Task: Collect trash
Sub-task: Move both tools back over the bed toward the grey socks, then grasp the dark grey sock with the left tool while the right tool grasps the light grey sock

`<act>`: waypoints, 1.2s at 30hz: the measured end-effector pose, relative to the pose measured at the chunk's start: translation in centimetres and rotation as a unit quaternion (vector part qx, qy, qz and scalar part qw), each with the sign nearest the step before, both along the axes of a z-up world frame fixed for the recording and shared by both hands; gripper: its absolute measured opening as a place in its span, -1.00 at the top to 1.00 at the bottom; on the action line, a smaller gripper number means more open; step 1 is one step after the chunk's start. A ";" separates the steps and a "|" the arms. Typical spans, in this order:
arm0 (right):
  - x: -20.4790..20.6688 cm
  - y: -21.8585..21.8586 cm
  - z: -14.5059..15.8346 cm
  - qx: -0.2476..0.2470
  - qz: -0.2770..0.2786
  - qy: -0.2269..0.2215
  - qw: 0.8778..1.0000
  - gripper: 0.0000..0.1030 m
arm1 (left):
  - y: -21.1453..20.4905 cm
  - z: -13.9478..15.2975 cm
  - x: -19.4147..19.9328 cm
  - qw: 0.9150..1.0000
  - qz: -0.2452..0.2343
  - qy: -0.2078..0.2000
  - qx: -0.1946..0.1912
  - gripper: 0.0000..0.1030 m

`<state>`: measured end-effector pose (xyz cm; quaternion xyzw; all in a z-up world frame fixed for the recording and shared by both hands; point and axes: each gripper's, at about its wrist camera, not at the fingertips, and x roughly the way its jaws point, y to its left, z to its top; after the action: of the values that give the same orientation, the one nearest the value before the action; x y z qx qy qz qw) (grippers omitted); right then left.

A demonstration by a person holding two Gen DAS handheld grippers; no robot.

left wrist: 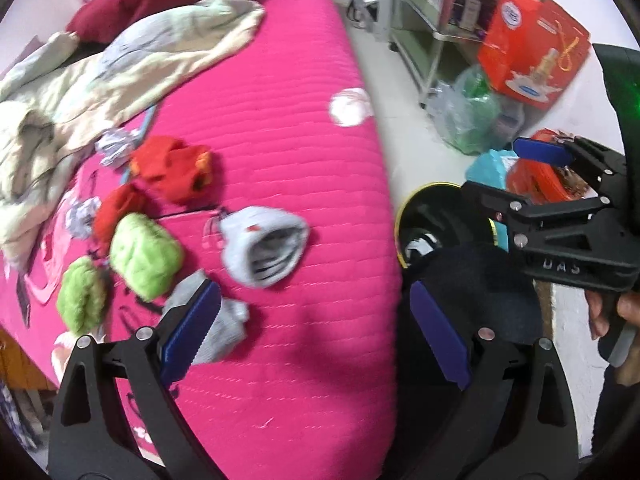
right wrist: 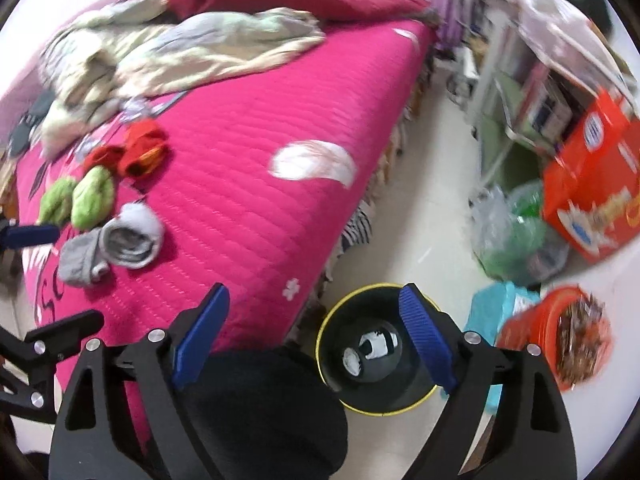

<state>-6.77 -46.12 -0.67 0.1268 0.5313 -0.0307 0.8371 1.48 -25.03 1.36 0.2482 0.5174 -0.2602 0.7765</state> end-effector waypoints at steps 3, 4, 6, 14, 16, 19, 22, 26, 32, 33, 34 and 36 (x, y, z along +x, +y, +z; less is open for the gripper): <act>1.0 1.6 0.4 -0.006 0.032 -0.008 0.999 -0.66 | 1.1 0.1 0.3 1.000 0.018 0.000 -0.001 -0.82; 1.2 2.0 0.5 -0.007 0.042 -0.012 0.999 -0.66 | 1.5 0.1 0.4 1.000 0.023 -0.002 -0.001 -0.82; 1.8 3.0 1.0 -0.008 0.064 -0.022 0.998 -0.70 | 2.2 0.1 0.4 1.000 0.031 -0.003 0.000 -0.82; 4.0 6.6 1.3 -0.031 0.142 -0.029 0.989 -0.70 | 6.2 -0.1 1.5 0.996 0.088 0.000 0.000 -0.88; 4.4 7.4 1.3 -0.033 0.160 -0.031 0.986 -0.70 | 7.2 -0.3 1.8 0.994 0.108 0.004 -0.002 -0.88; 5.0 8.5 1.3 -0.039 0.183 -0.034 0.982 -0.70 | 8.5 -0.7 2.3 0.991 0.134 0.010 -0.005 -0.88; 5.4 9.4 1.5 -0.041 0.207 -0.037 0.977 -0.70 | 9.2 -1.1 2.5 0.988 0.152 0.013 -0.002 -0.88; 5.7 10.4 1.6 -0.047 0.230 -0.043 0.971 -0.70 | 9.6 -1.5 2.5 0.987 0.159 0.015 0.002 -0.88; 6.3 11.5 1.4 -0.054 0.263 -0.044 0.962 -0.70 | 9.3 -2.5 2.6 0.987 0.157 0.021 0.008 -0.88; 6.4 11.6 1.4 -0.056 0.266 -0.045 0.961 -0.71 | 9.3 -2.7 2.6 0.987 0.157 0.023 0.008 -0.88; 6.5 11.7 1.3 -0.057 0.271 -0.045 0.960 -0.71 | 9.2 -2.8 2.7 0.987 0.156 0.024 0.009 -0.88; 6.7 11.8 1.2 -0.056 0.276 -0.044 0.959 -0.72 | 9.0 -3.3 2.9 0.988 0.155 0.026 0.012 -0.88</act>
<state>-0.07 -34.35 0.54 -0.0703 0.5058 0.1772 0.8413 4.35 -15.99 -1.96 0.1675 0.5730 -0.1368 0.7905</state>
